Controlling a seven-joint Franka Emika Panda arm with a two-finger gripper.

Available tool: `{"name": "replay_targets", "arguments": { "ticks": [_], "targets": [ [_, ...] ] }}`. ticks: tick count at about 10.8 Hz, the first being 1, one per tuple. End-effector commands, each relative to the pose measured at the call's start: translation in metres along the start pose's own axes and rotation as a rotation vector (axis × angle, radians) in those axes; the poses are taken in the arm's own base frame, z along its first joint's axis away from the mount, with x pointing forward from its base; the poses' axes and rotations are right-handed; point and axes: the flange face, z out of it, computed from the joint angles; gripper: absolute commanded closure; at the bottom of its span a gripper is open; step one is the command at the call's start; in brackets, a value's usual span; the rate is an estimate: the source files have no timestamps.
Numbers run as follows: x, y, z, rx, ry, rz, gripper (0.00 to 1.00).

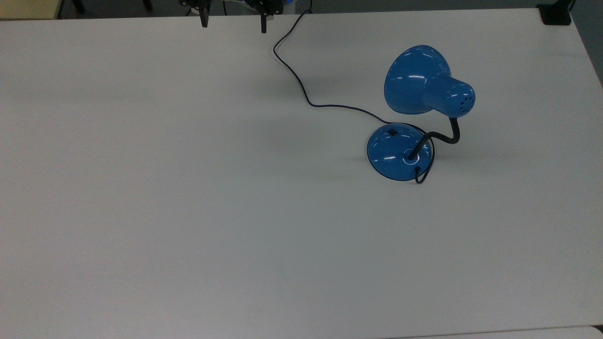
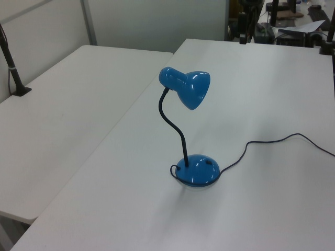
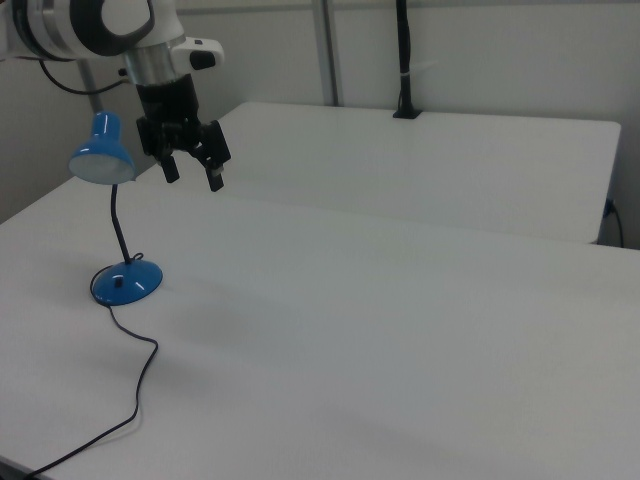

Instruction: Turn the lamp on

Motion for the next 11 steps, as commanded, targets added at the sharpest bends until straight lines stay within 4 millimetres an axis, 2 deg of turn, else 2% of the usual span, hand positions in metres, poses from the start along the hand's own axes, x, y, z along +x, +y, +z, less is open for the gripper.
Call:
{"name": "replay_targets", "arguments": {
  "ticks": [1,9,10,11],
  "targets": [
    [-0.0039,-0.0014,-0.0009,0.007,0.010,0.002,0.00],
    [-0.0036,-0.0057,0.0014,0.007,0.004,-0.009,0.00],
    [-0.0045,-0.0056,-0.0003,0.007,0.007,-0.018,0.03],
    [-0.0047,-0.0075,0.0009,0.008,0.001,-0.024,0.19]
  ]
}}
